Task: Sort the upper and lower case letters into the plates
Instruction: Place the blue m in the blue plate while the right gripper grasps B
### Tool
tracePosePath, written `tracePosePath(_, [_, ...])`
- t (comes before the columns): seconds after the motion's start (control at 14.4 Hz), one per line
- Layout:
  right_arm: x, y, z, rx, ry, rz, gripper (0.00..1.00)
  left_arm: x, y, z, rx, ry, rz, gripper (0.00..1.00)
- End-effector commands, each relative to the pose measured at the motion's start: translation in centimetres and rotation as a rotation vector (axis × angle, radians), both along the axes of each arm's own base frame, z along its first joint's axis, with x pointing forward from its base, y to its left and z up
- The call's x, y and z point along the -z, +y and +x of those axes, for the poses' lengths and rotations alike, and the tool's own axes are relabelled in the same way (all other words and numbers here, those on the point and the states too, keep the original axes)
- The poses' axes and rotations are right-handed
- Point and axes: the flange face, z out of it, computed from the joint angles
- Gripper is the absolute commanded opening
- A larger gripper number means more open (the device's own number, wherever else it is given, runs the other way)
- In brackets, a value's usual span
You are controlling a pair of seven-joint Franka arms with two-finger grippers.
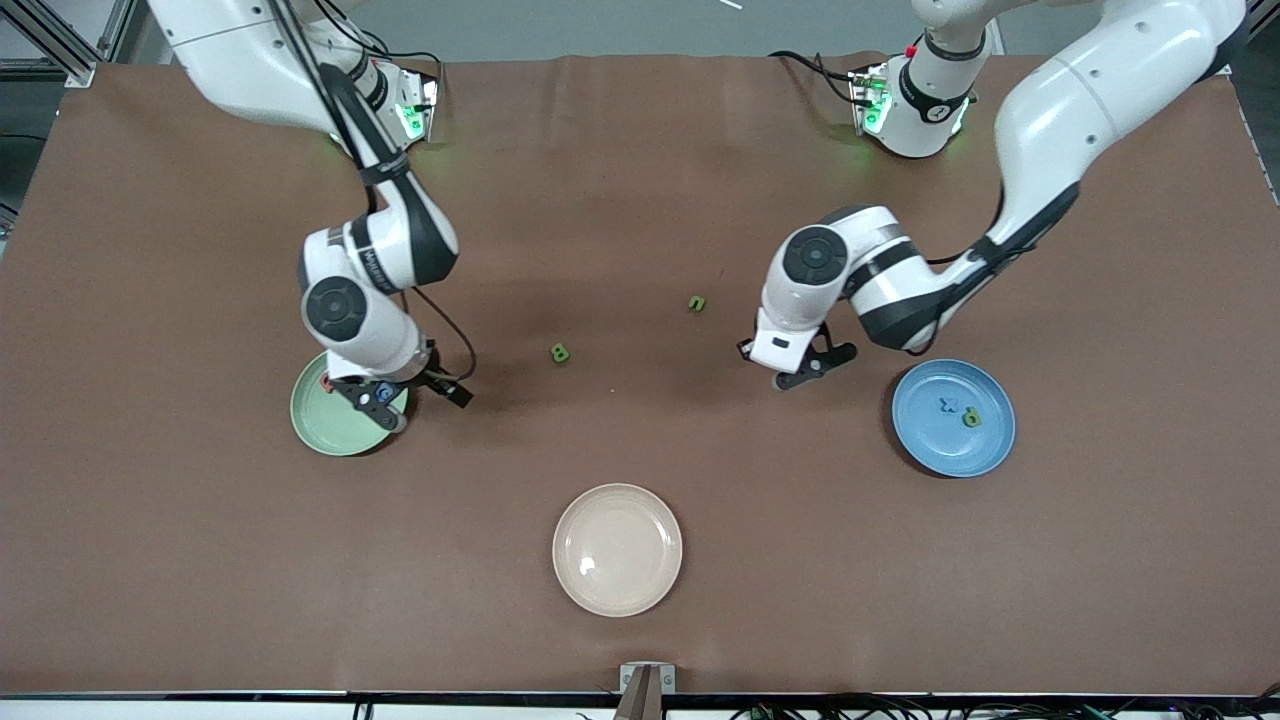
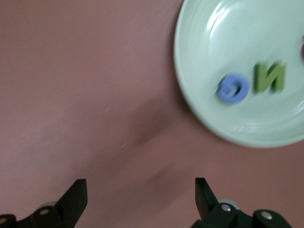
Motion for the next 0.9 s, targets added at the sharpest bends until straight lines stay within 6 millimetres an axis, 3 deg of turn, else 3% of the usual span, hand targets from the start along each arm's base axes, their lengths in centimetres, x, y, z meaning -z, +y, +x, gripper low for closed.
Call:
tracePosePath(0.0, [0.2, 3.5, -1.4, 0.09, -0.018, -0.001, 1.0, -3.8, 4.7, 1.4, 0.122, 0.018, 0.036, 0.02])
tracePosePath(0.21, [1.3, 7.0, -3.0, 0.147, -0.028, -0.001, 1.0, -6.8, 11.7, 3.8, 0.252, 0.037, 0.031, 0.02])
tracePosePath(0.35, [2.3, 9.5, -4.5, 0.18, -0.027, -0.007, 1.0, -7.2, 16.7, 5.5, 0.346, 0.032, 0.014, 0.02])
tracePosePath(0.49, [3.6, 10.7, -5.1, 0.215, -0.042, 0.0, 1.0, -6.8, 19.8, 6.8, 0.412, -0.002, 0.021, 0.02])
tracePosePath(0.62, [4.4, 11.8, -5.8, 0.213, -0.046, 0.002, 0.95, -5.3, 21.6, 7.6, 0.438, -0.031, 0.046, 0.02])
tracePosePath(0.83, [5.0, 12.5, -6.2, 0.213, -0.053, 0.008, 0.86, -2.5, 22.8, 8.3, 0.439, -0.07, 0.019, 0.03])
